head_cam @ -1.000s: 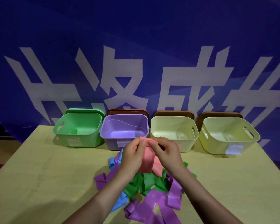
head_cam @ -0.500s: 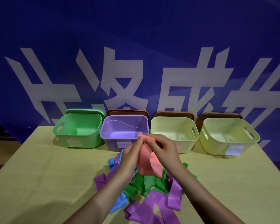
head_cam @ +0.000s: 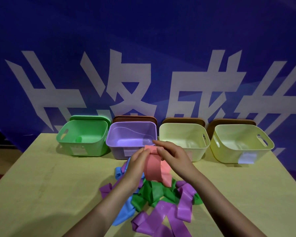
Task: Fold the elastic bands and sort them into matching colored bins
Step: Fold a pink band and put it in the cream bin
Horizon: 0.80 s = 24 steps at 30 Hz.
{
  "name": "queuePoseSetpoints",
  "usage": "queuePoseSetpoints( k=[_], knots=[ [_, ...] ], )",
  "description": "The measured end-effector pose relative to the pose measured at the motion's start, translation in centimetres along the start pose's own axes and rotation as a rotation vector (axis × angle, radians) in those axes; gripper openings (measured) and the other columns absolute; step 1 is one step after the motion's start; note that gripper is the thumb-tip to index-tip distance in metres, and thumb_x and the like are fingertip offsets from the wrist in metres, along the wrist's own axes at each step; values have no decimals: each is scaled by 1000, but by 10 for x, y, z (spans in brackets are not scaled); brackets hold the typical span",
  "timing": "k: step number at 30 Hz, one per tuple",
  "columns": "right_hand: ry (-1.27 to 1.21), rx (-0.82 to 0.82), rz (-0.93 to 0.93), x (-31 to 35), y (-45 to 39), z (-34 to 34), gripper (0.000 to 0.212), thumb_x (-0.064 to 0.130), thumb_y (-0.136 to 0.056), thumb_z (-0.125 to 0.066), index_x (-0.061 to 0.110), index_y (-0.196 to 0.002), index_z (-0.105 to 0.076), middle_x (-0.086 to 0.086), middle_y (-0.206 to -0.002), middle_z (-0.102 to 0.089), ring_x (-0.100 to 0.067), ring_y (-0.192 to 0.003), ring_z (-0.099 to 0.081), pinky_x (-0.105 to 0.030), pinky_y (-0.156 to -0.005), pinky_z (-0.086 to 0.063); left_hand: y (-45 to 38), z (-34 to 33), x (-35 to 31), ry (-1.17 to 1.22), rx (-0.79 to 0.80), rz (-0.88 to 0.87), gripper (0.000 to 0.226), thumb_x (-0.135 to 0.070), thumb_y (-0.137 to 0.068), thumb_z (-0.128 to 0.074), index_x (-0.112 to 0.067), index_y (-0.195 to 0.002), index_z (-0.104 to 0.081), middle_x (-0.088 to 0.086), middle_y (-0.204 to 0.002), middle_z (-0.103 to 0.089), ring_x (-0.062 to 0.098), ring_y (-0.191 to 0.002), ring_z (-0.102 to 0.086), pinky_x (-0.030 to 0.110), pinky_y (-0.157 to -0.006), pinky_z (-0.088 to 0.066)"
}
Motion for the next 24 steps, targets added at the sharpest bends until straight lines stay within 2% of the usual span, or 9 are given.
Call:
queuePoseSetpoints(
  k=[3, 6, 9, 12, 16, 18, 21, 22, 24],
  knots=[
    [-41, 0, -63, -4, 1, -2, 19, 14, -97, -53, 18, -91, -70, 14, -59, -57, -1, -59, -51, -17, -65, -40, 3, -4, -6, -24, 25, -40, 19, -27, -82, -57, -30, -75, -74, -11, -72, -71, 6, -73, -63, 22, -66, -46],
    [-33, -29, -56, -3, 3, -1, 30, 13, -97, -52, 12, -69, -61, 9, -53, -50, -3, -54, -47, -17, -58, -36, 6, -4, -11, -64, 38, -96, 27, -11, -97, -48, -24, -86, -69, -9, -75, -71, 4, -73, -65, 18, -67, -48],
    [-45, -74, -58, -7, 5, -1, 23, 13, -97, -54, 7, -80, -68, 8, -63, -59, -1, -60, -51, -18, -60, -39, 6, -3, -15, -173, 51, -189, 20, -16, -97, -52, -22, -91, -70, -2, -89, -73, 9, -86, -66, 22, -76, -50],
    [-12, -108, -28, -10, 5, -3, 19, 16, -95, -56, 11, -83, -72, 7, -68, -65, 0, -63, -55, -24, -61, -44, 3, 1, -15, -273, 16, -265, 17, -19, -96, -54, -18, -87, -69, 5, -89, -71, 10, -82, -62, 27, -76, -47],
    [102, -162, 71, -5, 6, -4, 37, 41, -87, -50, 11, -77, -68, -7, -63, -61, -23, -61, -56, -45, -58, -47, 4, 3, -14, -283, -18, -312, 20, -31, -90, -54, -19, -82, -67, 2, -78, -69, 6, -73, -59, 28, -70, -46],
    [84, -177, 77, -4, 7, -4, 34, 41, -88, -51, 14, -78, -69, -4, -64, -62, -20, -61, -57, -43, -58, -48, 6, 4, -15, -226, -26, -287, 17, -30, -88, -57, -22, -79, -69, -1, -77, -70, 9, -75, -60, 27, -70, -46],
    [-32, -177, 19, -4, 7, -7, 20, 26, -92, -56, 21, -80, -72, 9, -65, -64, -4, -60, -55, -28, -58, -43, 5, 7, -10, -33, -65, -145, 14, -21, -91, -62, -20, -81, -71, -2, -78, -71, 16, -81, -63, 24, -70, -50],
    [-64, -185, 1, -5, 7, -8, 20, 20, -94, -57, 21, -82, -73, 11, -64, -63, -2, -59, -54, -23, -59, -41, 3, 8, -3, 18, -70, -74, 13, -25, -91, -63, -18, -84, -72, 1, -80, -72, 20, -83, -65, 26, -68, -51],
    [-129, -208, -37, -7, 6, -9, 19, 12, -95, -57, 16, -84, -73, 8, -60, -60, -1, -56, -50, -22, -59, -41, 2, 8, 11, 67, -64, 64, 31, -43, -88, -63, -14, -90, -73, 13, -87, -73, 30, -86, -69, 38, -68, -57]
  ],
)
Point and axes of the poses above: each hand's wrist, its own y-axis away from the middle knuckle, its own z-axis out of the back of the hand, x = y × z, the point moved 8 cm from there along -y, towards the middle knuckle
